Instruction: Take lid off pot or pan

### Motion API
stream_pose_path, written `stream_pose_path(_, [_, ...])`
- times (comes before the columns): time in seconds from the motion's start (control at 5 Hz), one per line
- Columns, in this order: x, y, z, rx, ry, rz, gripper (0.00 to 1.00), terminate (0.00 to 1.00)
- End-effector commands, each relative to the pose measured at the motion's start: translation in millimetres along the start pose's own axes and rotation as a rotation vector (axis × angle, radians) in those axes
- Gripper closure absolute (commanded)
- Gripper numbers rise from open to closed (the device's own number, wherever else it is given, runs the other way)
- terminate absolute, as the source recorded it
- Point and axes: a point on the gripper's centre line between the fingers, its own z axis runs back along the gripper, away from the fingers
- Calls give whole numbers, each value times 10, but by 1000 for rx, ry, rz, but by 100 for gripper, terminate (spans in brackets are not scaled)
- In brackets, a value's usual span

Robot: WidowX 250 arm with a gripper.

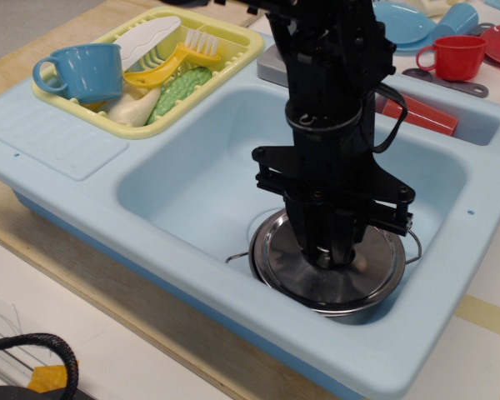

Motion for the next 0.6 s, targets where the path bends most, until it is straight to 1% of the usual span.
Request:
stream_pose_path(0.0, [141, -8, 274, 70, -28, -20, 100, 0])
stream_pose_path(0.2, [227, 40, 440, 106, -53, -30, 100, 0])
stream_pose_path(0.4, [390, 196, 489, 126, -82, -52, 100, 0])
